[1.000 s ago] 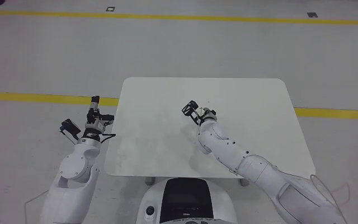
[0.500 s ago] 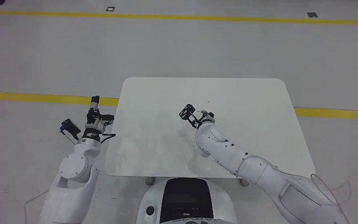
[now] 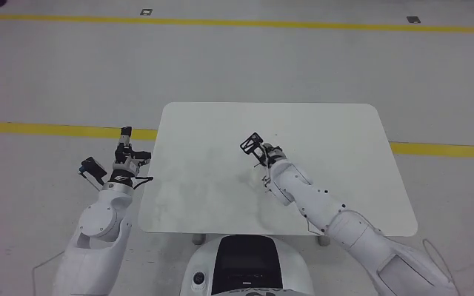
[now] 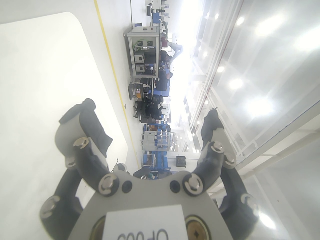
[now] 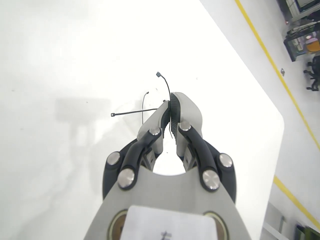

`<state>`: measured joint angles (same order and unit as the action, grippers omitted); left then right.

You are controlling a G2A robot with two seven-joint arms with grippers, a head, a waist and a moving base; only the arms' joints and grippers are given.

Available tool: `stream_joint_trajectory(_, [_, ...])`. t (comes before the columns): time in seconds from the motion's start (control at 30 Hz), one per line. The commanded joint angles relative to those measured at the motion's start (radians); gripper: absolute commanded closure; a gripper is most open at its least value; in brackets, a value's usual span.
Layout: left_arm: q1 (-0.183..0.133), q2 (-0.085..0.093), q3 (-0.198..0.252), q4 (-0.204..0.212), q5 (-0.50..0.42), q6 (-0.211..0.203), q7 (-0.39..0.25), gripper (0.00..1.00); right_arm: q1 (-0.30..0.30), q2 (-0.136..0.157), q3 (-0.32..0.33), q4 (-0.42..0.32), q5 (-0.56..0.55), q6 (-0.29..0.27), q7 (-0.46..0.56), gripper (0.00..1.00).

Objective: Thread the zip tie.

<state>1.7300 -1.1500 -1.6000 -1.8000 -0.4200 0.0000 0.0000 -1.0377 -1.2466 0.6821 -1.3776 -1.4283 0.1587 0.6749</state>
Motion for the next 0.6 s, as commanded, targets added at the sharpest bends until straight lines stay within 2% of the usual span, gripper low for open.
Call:
stream_joint_trajectory(0.0, [0.0,0.0,0.0,0.0,0.0,0.0,0.0,0.0,-0.035,0.015,0.053,-0.031,0.019,-0.04,-0.038,1.0])
stream_joint_trajectory(0.1, [0.0,0.0,0.0,0.0,0.0,0.0,0.0,0.0,-0.079,0.032,0.11,-0.07,0.019,-0.069,-0.067,1.0])
stream_joint_trajectory(0.2, [0.0,0.0,0.0,0.0,0.0,0.0,0.0,0.0,-0.115,0.041,0.139,-0.109,-0.014,-0.059,-0.088,1.0])
stream_joint_trajectory(0.23, [0.0,0.0,0.0,0.0,0.0,0.0,0.0,0.0,-0.135,0.043,0.157,-0.12,-0.038,0.006,-0.09,1.0])
stream_joint_trajectory(0.57, [0.0,0.0,0.0,0.0,0.0,0.0,0.0,0.0,-0.137,0.043,0.159,-0.124,-0.045,0.007,-0.101,1.0])
